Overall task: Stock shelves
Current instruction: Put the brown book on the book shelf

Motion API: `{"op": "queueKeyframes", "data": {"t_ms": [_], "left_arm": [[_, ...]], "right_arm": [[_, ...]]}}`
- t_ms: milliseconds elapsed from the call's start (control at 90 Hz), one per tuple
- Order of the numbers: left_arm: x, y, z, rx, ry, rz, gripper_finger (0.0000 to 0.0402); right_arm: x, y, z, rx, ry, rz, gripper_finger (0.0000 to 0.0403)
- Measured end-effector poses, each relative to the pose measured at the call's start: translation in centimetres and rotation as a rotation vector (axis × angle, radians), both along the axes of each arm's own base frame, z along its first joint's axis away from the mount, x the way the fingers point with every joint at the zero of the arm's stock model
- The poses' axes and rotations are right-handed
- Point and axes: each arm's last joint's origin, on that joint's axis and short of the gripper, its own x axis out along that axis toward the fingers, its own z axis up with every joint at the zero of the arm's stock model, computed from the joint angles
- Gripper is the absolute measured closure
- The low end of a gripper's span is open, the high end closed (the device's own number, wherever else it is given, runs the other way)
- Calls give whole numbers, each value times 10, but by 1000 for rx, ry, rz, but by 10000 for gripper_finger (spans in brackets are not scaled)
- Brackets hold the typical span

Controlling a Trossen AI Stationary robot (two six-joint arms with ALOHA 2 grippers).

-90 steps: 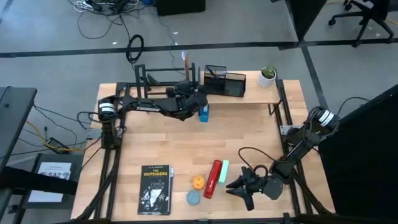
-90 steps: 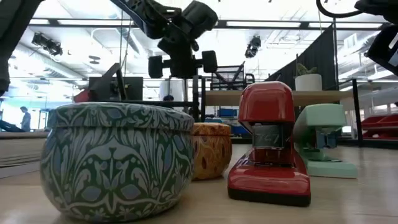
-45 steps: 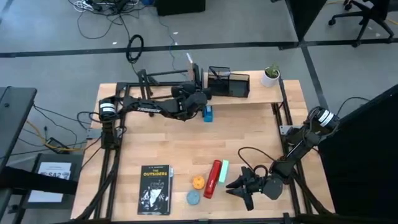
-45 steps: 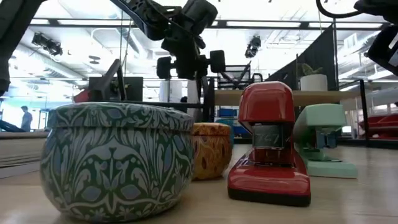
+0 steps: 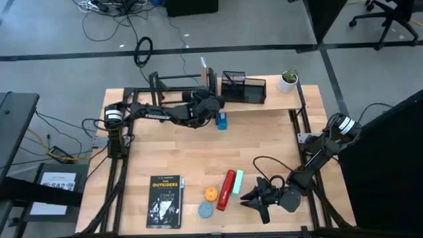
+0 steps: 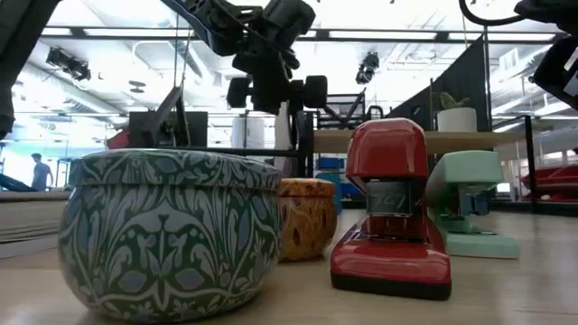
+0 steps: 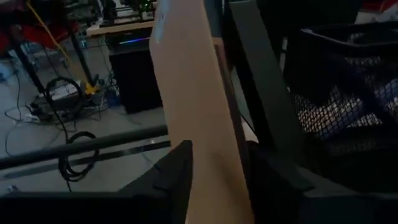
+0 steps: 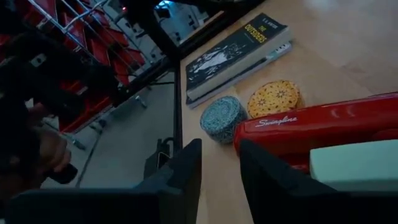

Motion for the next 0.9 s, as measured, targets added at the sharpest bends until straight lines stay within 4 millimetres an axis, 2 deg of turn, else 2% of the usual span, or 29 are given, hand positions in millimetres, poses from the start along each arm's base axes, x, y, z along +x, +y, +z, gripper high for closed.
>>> {"op": "queueKeyframes", "data": {"t_ms": [456,700,900], "left_arm": [[-2,-17,6,13,130,-69,263],[-11,-21,20,1,139,-107,261],[-12,-21,25,-2,122,-123,237]], "right_arm": [[0,0,0,-7,0,2,322],[0,0,0,-8,0,3,322],[0,0,0,-9,0,3,322]]}}
